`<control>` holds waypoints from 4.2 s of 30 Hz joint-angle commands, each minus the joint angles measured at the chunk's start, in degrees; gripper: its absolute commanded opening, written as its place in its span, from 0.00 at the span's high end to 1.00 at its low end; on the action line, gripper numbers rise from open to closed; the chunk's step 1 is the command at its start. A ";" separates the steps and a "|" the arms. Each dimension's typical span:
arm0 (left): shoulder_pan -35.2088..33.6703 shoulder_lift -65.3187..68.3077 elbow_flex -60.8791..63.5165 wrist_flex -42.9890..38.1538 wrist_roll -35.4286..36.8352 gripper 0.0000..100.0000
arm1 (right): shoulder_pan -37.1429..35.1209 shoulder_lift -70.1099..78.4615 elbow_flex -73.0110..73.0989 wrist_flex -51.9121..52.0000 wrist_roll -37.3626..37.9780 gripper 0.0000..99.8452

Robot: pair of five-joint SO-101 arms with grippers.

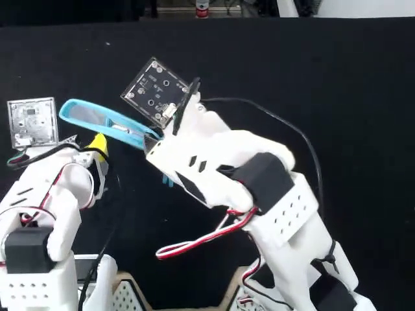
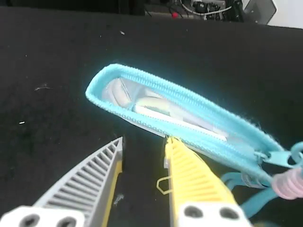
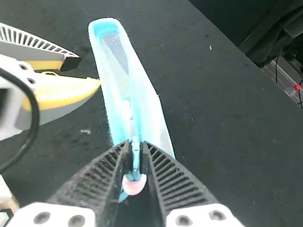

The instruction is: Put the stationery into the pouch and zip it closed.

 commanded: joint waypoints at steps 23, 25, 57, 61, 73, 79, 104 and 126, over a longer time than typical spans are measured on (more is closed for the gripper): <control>8.66 -5.54 15.60 -5.80 -8.97 0.85 | -0.62 0.57 -3.82 0.18 0.00 0.99; 6.99 -7.03 17.36 -8.44 -4.22 0.85 | -0.53 0.57 -3.82 0.26 0.00 0.99; 19.30 -31.56 51.30 -39.30 2.90 0.76 | 2.81 0.40 -5.41 2.20 0.09 0.99; 19.74 -31.56 51.91 -40.53 4.48 0.76 | 2.81 0.48 -7.25 2.20 0.09 0.99; 21.23 -31.56 48.92 -40.53 6.68 0.76 | 2.81 0.57 -7.08 2.20 0.09 0.99; 16.40 -32.00 47.34 -36.31 6.07 0.76 | 2.81 0.57 -7.34 2.20 0.09 0.99; 13.67 -32.09 35.03 -18.46 -4.66 0.76 | -4.13 0.66 -6.99 -0.70 -0.26 0.99; 20.26 -32.09 40.31 -25.93 4.48 0.75 | -4.04 1.63 -7.43 -0.70 2.02 0.99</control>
